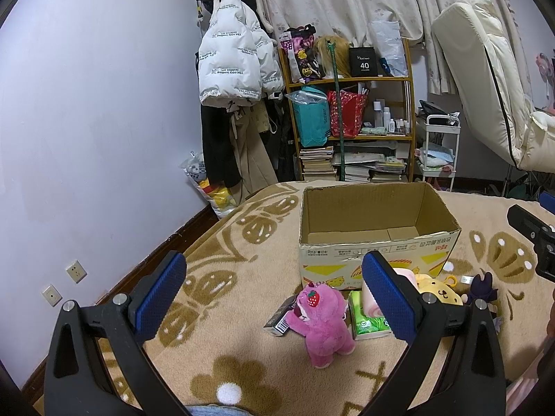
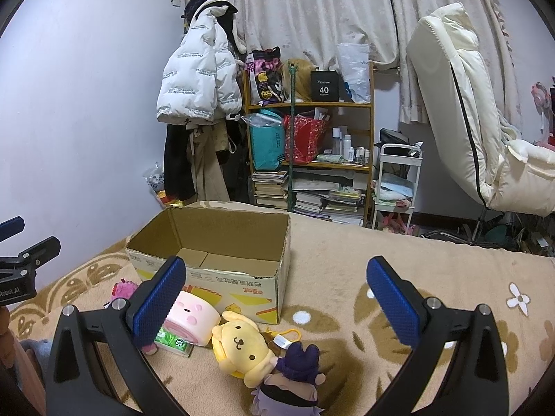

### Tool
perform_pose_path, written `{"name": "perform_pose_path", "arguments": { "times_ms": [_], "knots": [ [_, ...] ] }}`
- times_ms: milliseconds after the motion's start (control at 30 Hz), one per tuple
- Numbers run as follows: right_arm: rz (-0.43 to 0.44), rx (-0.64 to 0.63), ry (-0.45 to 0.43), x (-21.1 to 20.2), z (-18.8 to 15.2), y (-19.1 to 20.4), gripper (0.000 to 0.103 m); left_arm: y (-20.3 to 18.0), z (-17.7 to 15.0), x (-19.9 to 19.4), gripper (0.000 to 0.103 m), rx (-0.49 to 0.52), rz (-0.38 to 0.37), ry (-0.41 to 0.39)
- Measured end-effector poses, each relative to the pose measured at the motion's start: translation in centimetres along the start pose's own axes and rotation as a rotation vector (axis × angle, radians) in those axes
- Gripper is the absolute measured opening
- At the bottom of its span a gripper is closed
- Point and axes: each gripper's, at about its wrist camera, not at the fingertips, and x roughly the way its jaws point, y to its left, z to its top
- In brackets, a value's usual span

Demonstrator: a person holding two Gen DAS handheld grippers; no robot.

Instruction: Organize soft objects

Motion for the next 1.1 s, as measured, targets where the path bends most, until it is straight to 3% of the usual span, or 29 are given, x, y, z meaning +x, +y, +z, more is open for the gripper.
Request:
{"name": "perform_pose_path", "arguments": {
  "times_ms": [1100],
  "knots": [
    [0.001, 0.005, 0.001, -0.01, 0.0, 0.0, 0.103, -0.05, -0.36, 0.35, 0.1, 0.004, 0.005, -0.001]
  ]
}}
